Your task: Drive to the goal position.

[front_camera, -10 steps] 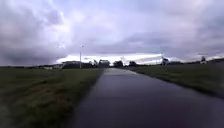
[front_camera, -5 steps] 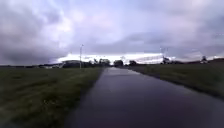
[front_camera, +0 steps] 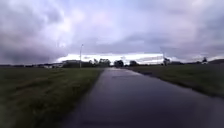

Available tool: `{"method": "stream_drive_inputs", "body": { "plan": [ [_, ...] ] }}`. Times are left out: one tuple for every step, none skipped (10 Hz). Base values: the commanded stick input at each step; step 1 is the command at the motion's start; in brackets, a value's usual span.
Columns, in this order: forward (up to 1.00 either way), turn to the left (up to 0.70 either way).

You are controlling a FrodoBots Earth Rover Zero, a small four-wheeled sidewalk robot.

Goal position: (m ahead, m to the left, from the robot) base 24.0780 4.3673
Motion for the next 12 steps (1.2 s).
{"method": "stream_drive_inputs", "body": {
  "plan": [
    [0.70, 0.00],
    [0.70, 0.00],
    [0.70, 0.00],
    [0.70, 0.00],
    [0.70, 0.00],
    [0.70, 0.00],
    [0.70, 0.00],
    [0.70, 0.00],
    [0.70, 0.00],
    [0.70, 0.00],
    [0.70, 0.00],
    [0.70, 0.00]
  ]
}}
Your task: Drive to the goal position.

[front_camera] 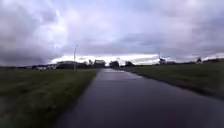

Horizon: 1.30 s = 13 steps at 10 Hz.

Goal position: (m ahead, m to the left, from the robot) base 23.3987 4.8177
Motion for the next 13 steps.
{"method": "stream_drive_inputs", "body": {
  "plan": [
    [0.70, 0.00],
    [0.70, 0.00],
    [0.70, 0.00],
    [0.70, 0.00],
    [0.70, 0.00],
    [0.70, 0.00],
    [0.70, 0.00],
    [0.70, 0.00],
    [0.70, 0.00],
    [0.70, 0.00],
    [0.70, 0.00],
    [0.70, 0.00],
    [0.70, 0.00]
  ]
}}
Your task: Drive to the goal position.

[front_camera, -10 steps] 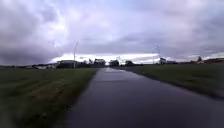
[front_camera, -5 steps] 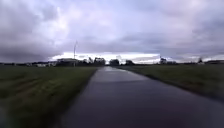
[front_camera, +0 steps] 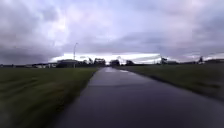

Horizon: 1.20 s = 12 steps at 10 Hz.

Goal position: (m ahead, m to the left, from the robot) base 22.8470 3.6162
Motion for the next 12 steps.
{"method": "stream_drive_inputs", "body": {
  "plan": [
    [0.70, 0.00],
    [0.70, 0.00],
    [0.70, 0.00],
    [0.70, 0.00],
    [0.70, 0.00],
    [0.70, 0.00],
    [0.70, 0.00],
    [0.70, 0.00],
    [0.70, 0.00],
    [0.70, 0.00],
    [0.70, 0.00],
    [0.70, 0.00]
  ]
}}
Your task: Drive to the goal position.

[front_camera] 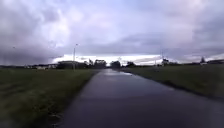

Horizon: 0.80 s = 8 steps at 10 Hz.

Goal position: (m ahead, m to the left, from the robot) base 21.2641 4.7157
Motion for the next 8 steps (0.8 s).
{"method": "stream_drive_inputs", "body": {
  "plan": [
    [0.70, 0.00],
    [0.70, 0.00],
    [0.70, 0.00],
    [0.70, 0.00],
    [0.70, 0.00],
    [0.70, 0.00],
    [0.70, 0.00],
    [0.70, 0.00]
  ]
}}
